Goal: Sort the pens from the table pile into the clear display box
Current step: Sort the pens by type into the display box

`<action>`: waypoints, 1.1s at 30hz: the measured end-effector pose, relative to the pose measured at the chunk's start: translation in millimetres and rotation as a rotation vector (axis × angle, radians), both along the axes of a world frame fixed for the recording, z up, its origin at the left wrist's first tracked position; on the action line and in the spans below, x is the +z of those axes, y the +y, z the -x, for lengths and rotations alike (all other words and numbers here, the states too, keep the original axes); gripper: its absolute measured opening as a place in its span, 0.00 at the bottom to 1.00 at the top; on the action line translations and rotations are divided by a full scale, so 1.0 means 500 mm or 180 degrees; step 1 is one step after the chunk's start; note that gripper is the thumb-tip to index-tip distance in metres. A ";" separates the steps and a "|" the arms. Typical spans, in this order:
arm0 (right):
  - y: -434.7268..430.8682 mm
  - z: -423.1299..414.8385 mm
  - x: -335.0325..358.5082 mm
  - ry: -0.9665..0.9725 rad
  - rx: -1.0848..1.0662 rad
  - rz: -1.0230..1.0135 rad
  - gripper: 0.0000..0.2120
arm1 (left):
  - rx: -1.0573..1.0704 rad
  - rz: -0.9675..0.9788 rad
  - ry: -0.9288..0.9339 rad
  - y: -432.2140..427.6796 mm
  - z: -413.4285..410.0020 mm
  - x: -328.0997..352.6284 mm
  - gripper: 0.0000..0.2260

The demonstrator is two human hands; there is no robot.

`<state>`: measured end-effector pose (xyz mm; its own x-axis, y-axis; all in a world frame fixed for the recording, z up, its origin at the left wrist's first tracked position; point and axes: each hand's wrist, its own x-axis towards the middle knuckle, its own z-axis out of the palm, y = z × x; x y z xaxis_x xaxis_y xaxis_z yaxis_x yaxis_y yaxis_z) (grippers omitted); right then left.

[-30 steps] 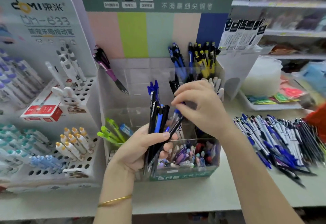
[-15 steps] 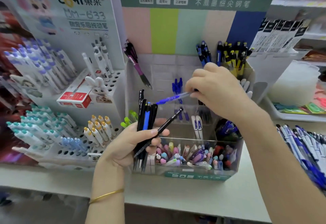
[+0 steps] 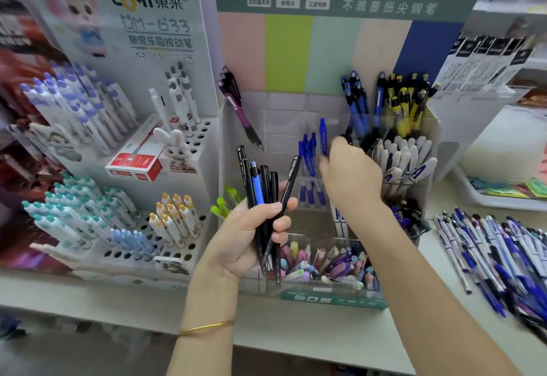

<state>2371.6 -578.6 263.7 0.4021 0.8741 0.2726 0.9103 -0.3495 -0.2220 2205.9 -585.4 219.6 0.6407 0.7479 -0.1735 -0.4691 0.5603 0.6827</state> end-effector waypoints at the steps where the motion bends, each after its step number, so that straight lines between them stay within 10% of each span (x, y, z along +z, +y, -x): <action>1: 0.002 0.001 0.000 0.0077 -0.0028 0.0069 0.06 | -0.0002 -0.0023 0.0009 -0.001 0.000 0.001 0.19; 8: -0.070 0.011 0.028 0.1111 0.0572 -0.1420 0.09 | -0.0201 -0.0200 -0.0215 -0.008 0.011 0.002 0.25; 13: -0.085 0.052 0.053 0.3391 0.1318 0.0725 0.21 | -0.0617 -0.0481 -0.0470 -0.015 0.010 0.004 0.14; 17: -0.069 0.057 0.037 0.3999 0.1543 0.0670 0.12 | -0.0725 -0.0352 -0.0628 -0.020 0.008 0.012 0.10; 33: -0.053 0.080 0.008 0.3026 0.0776 -0.0671 0.14 | 0.0215 -0.0198 0.0425 -0.031 -0.017 0.046 0.13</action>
